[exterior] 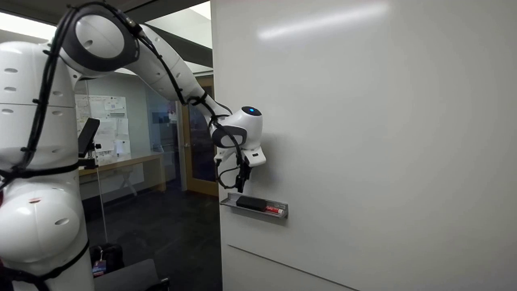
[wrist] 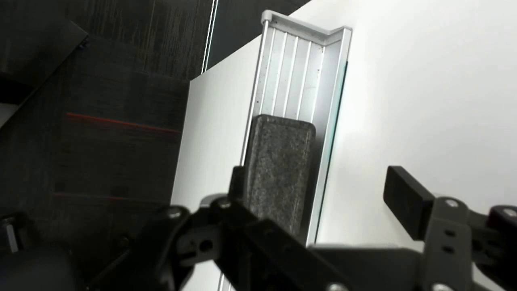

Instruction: Use the duster to clean the whiteboard

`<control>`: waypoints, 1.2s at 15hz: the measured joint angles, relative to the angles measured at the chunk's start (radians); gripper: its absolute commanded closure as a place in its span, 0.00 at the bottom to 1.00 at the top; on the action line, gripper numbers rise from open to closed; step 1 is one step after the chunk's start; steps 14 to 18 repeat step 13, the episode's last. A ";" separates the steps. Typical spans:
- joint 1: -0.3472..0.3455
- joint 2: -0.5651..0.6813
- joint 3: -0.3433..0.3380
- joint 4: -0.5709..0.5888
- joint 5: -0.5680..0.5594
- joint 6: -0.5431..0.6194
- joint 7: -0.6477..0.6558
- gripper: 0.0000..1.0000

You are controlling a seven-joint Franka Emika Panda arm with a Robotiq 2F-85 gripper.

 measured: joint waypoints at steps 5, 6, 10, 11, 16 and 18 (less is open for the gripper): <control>-0.024 -0.194 0.000 -0.138 -0.257 -0.091 0.018 0.00; -0.033 -0.230 0.000 -0.163 -0.308 -0.120 0.014 0.00; -0.068 -0.357 -0.003 -0.229 -0.386 -0.234 -0.108 0.00; -0.072 -0.381 -0.008 -0.237 -0.386 -0.258 -0.150 0.00; -0.077 -0.417 -0.023 -0.245 -0.386 -0.303 -0.220 0.00; -0.077 -0.417 -0.023 -0.245 -0.386 -0.303 -0.220 0.00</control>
